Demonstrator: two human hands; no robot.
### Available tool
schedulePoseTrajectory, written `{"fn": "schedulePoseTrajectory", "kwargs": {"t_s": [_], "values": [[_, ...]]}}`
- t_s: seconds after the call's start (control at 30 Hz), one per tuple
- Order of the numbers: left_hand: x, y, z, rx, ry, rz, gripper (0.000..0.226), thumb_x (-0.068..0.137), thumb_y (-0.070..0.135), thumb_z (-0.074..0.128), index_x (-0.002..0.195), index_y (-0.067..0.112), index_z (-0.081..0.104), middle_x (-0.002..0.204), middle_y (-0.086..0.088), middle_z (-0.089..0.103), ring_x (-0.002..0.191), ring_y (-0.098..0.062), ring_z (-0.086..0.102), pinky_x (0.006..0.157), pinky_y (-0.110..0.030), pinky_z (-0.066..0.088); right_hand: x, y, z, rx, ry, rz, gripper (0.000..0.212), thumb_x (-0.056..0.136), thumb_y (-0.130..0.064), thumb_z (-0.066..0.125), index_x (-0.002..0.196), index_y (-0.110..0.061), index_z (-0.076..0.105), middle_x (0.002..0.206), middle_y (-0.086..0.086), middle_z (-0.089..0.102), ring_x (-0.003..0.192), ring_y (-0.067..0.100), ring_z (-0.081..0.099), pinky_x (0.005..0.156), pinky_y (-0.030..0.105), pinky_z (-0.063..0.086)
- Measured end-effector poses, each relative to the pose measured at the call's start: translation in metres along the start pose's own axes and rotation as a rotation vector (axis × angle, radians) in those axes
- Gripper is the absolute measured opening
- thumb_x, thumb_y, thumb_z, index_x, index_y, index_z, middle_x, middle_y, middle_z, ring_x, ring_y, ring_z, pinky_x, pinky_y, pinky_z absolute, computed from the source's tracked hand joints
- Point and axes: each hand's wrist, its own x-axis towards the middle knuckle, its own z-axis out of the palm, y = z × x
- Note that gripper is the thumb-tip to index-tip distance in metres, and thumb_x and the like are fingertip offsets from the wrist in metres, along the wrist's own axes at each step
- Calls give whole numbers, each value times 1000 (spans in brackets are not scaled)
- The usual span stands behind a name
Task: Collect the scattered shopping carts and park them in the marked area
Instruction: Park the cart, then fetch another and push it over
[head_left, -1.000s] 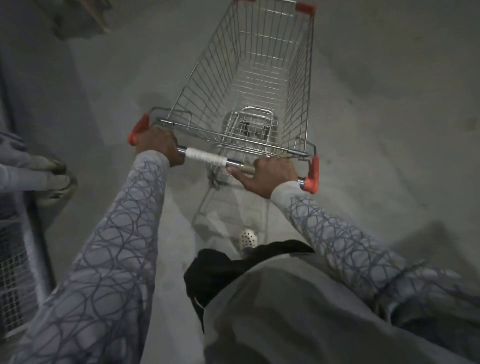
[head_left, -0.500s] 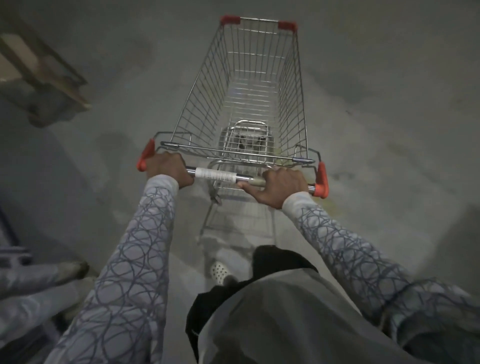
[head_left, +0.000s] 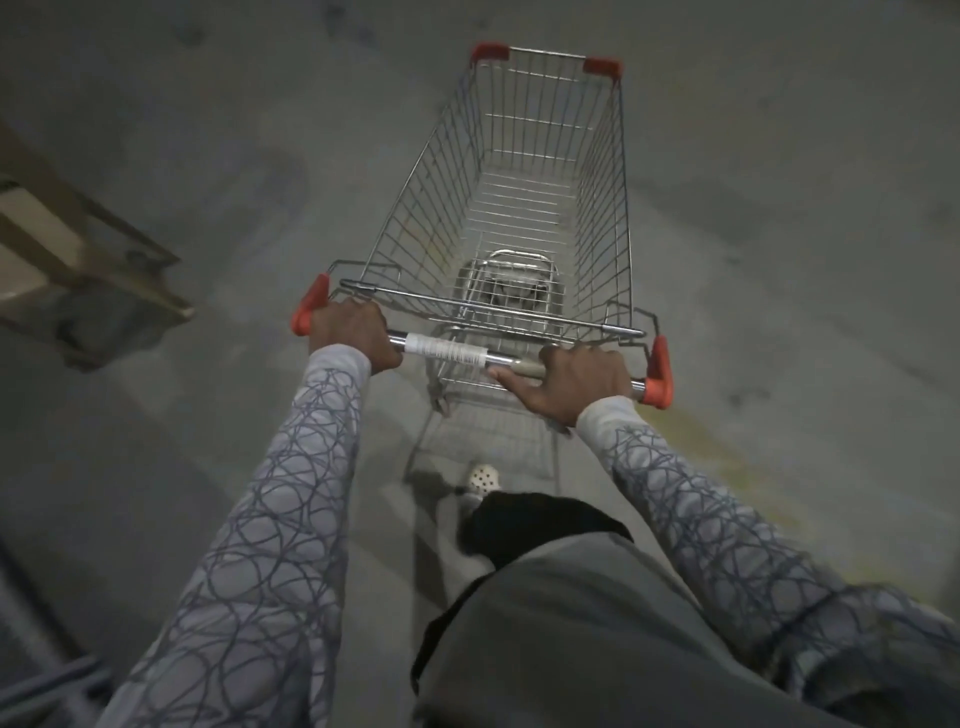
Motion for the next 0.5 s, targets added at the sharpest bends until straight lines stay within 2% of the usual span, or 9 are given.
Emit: {"fn": "schedulePoseTrajectory", "kwargs": {"t_s": [0.1,0.2,0.37,0.5], "values": [[64,-33,-4,19,16,47,32,66,44,53,81,22,70,78,1,65,83,-22,68,98,-33,41,56,-28,-9,7,8,40,95,75,-96,9,96,-23,67,64,-1,53,65,24,60,62,33,39],[125,-64,-9,11,-13,72,35,63,45,54,83,21,70,80,-2,66,83,-25,66,86,-33,49,109,-53,-23,14,-6,67,95,76,-95,11,101,-23,68,68,-1,51,68,25,61,62,34,37],[226,-113,-24,17,11,138,36,65,46,58,87,21,70,85,-4,68,84,-26,67,83,-31,50,203,-93,-43,23,-29,117,91,76,-95,11,91,-23,65,69,-2,54,62,22,51,62,33,40],[314,-151,-36,27,42,185,35,65,46,56,85,21,69,85,-3,69,84,-25,68,81,-29,48,284,-126,-52,25,-7,189,92,74,-96,11,94,-25,65,67,0,58,66,23,62,64,34,42]]}}
